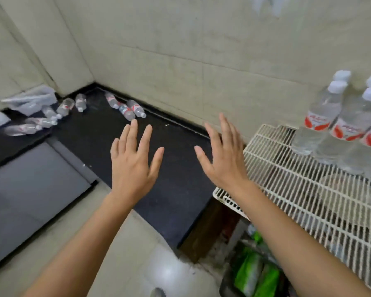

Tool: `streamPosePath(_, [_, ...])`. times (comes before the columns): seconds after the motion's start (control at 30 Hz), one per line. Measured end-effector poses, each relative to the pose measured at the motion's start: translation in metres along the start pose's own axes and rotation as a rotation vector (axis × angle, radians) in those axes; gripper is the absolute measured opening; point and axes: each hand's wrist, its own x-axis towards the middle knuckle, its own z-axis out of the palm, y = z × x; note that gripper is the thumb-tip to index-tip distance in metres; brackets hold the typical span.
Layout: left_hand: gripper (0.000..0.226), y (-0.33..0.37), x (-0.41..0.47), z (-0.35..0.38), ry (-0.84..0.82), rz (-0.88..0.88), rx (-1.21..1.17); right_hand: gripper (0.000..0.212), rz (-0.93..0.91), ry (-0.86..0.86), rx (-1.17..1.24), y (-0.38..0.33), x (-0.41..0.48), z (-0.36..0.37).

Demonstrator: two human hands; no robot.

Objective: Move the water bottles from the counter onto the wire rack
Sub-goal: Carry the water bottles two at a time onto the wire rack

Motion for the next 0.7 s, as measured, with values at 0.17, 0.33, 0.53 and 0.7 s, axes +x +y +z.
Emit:
streamPosePath(0.17, [0.061, -0.131, -0.006, -0.016, 0.029, -0.082, 0.033, 0.062, -0.080, -0.011, 0.006, -0.089, 0.041, 0.073])
streamPosePath(0.33, [0.063, -0.270, -0.004, -0.041, -0.015, -0.168, 0.116, 0.060, -0.171, -0.038, 0.105, -0.206, 0.092, 0.162])
streamPosePath(0.53, [0.063, -0.382, 0.014, -0.051, 0.007, -0.223, 0.148, 0.060, -0.290, -0.109, 0.206, -0.314, 0.131, 0.241])
streamPosePath(0.7, [0.063, -0.453, 0.032, -0.028, -0.041, -0.261, 0.178, 0.060, -0.310, -0.143, 0.232, -0.347, 0.175, 0.307])
